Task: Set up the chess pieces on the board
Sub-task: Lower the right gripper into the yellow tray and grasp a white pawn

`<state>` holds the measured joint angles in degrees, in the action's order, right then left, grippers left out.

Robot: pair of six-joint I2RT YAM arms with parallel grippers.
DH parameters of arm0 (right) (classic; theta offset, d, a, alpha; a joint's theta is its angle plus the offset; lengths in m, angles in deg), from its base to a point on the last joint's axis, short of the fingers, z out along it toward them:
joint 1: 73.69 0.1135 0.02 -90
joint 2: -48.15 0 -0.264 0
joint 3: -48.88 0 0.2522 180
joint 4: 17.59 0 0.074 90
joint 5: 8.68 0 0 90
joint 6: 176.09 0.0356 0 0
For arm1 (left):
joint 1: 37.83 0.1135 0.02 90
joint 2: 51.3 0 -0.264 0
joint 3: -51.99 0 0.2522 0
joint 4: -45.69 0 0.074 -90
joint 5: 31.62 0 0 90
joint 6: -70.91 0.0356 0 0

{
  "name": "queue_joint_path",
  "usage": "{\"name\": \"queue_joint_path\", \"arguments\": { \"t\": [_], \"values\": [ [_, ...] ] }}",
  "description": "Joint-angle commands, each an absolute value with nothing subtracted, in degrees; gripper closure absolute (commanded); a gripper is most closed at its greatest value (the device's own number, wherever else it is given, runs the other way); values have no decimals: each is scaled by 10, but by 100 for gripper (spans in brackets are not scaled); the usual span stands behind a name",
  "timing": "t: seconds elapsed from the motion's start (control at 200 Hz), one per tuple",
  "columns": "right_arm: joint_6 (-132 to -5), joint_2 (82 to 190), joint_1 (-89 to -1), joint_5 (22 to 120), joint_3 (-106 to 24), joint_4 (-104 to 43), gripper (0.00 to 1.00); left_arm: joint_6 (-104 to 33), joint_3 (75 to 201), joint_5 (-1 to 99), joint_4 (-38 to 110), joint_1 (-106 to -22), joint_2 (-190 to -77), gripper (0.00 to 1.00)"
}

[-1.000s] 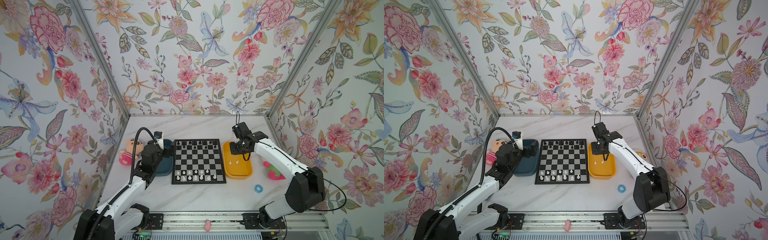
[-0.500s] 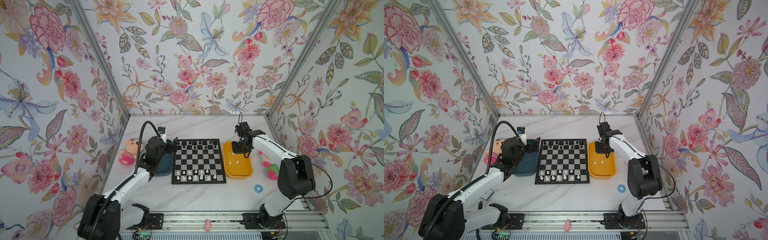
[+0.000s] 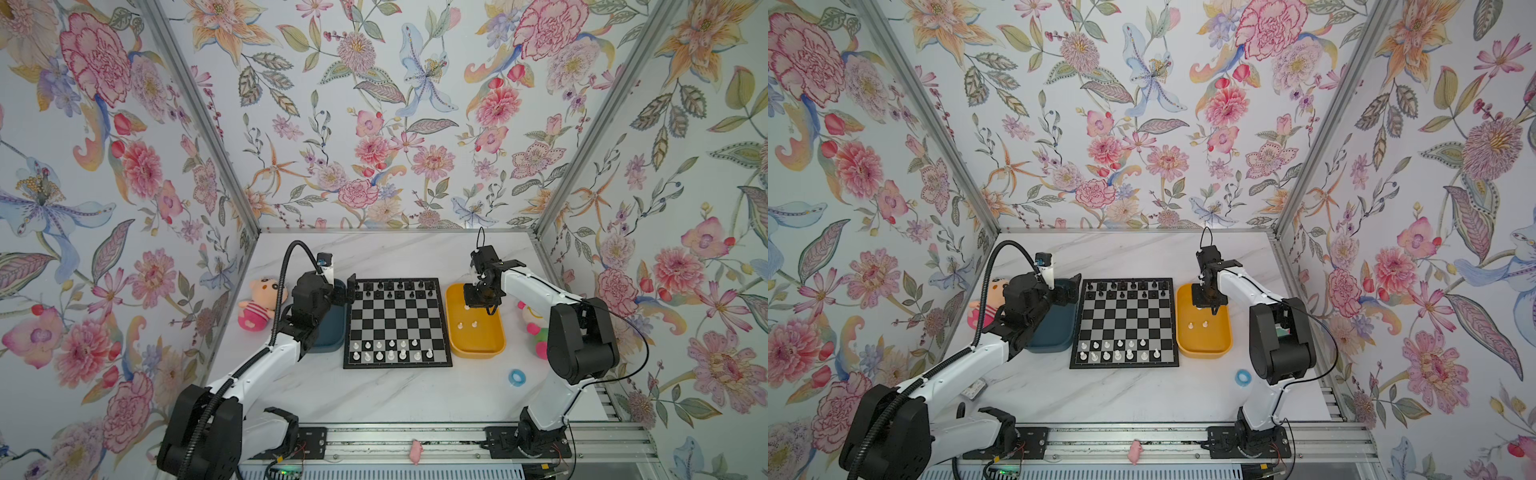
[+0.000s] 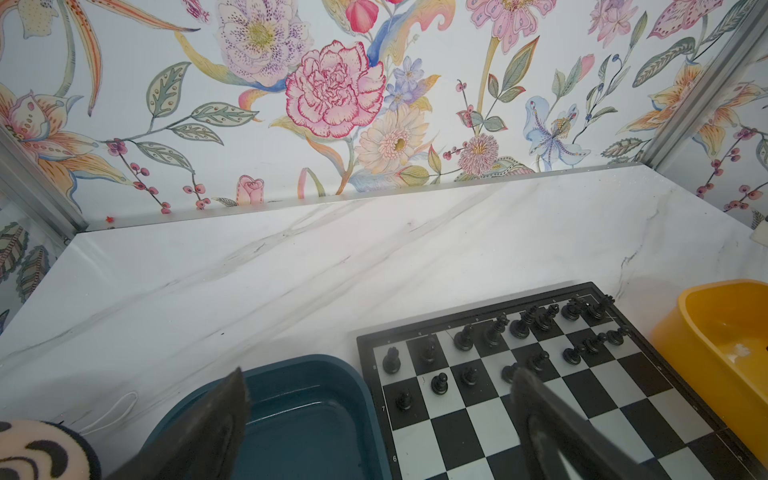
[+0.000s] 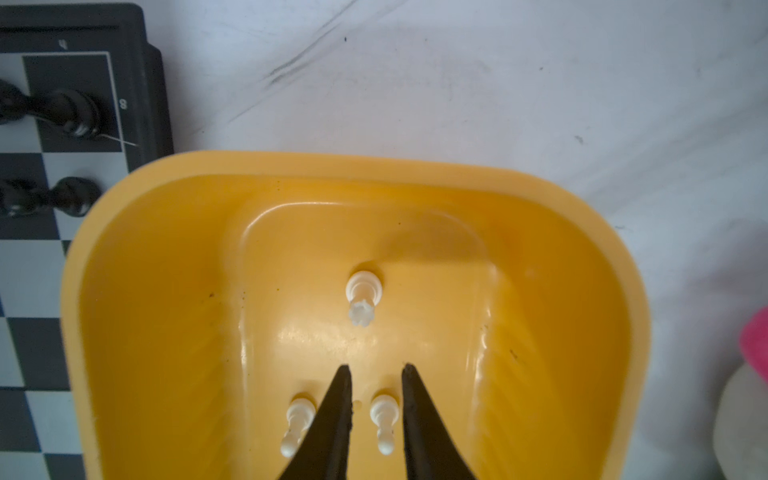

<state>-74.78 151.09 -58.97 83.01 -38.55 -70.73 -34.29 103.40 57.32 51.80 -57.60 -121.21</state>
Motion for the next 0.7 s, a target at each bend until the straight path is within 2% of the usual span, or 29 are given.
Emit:
{"name": "queue_joint_path", "arguments": {
  "t": [0.0,0.696],
  "values": [
    [-748,1523,-593,815,-405,-698,76,-330,1055,575,535,-570,-1223,1],
    [-743,1571,-598,808,-423,-696,75,-324,1057,575,534,-567,-1234,1]
  ]
}}
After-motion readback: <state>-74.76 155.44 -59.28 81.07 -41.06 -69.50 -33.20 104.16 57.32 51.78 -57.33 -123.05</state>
